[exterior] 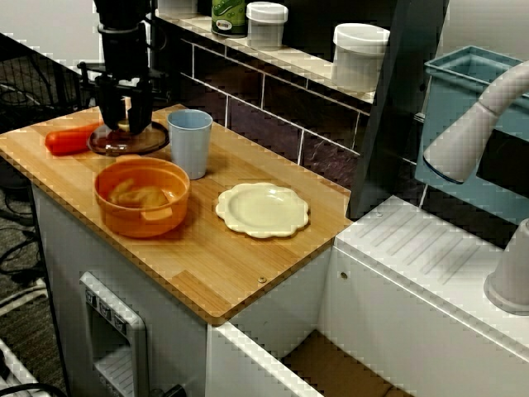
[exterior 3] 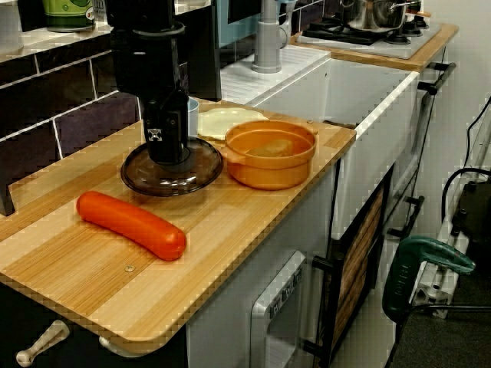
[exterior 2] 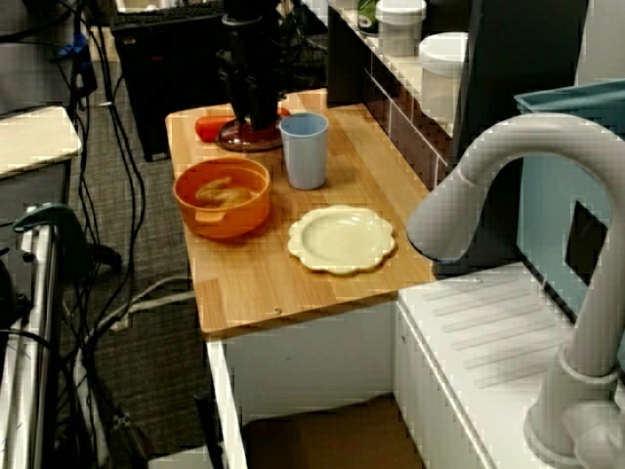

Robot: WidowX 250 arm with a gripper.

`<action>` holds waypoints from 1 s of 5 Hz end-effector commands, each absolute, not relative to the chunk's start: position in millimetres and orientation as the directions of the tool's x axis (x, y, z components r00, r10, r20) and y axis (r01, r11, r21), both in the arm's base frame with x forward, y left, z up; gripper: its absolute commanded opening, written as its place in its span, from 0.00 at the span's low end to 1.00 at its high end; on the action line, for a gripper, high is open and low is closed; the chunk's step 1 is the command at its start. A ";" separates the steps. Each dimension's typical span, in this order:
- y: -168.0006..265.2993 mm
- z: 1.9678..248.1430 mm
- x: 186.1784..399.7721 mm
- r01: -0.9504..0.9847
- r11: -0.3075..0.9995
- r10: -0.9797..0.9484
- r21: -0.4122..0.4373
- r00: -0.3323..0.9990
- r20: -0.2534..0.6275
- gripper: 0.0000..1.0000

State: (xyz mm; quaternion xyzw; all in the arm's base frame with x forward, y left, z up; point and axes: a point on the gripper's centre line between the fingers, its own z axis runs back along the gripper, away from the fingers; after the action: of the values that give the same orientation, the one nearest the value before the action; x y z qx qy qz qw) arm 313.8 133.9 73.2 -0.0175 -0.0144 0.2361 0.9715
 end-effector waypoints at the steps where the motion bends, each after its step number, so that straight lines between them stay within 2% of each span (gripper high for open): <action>1: 140.2 108.9 329.6 -0.452 0.890 0.456 -0.058 0.884 0.103 0.00; 2: 134.3 112.5 328.3 -0.433 0.899 0.437 -0.060 0.893 0.104 0.00; 5: 107.2 125.7 301.1 -0.339 0.937 0.346 -0.080 0.931 0.119 0.00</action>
State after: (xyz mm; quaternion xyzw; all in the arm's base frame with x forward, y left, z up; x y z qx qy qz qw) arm 296.4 103.2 105.4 -0.0367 -0.0307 0.1792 0.9826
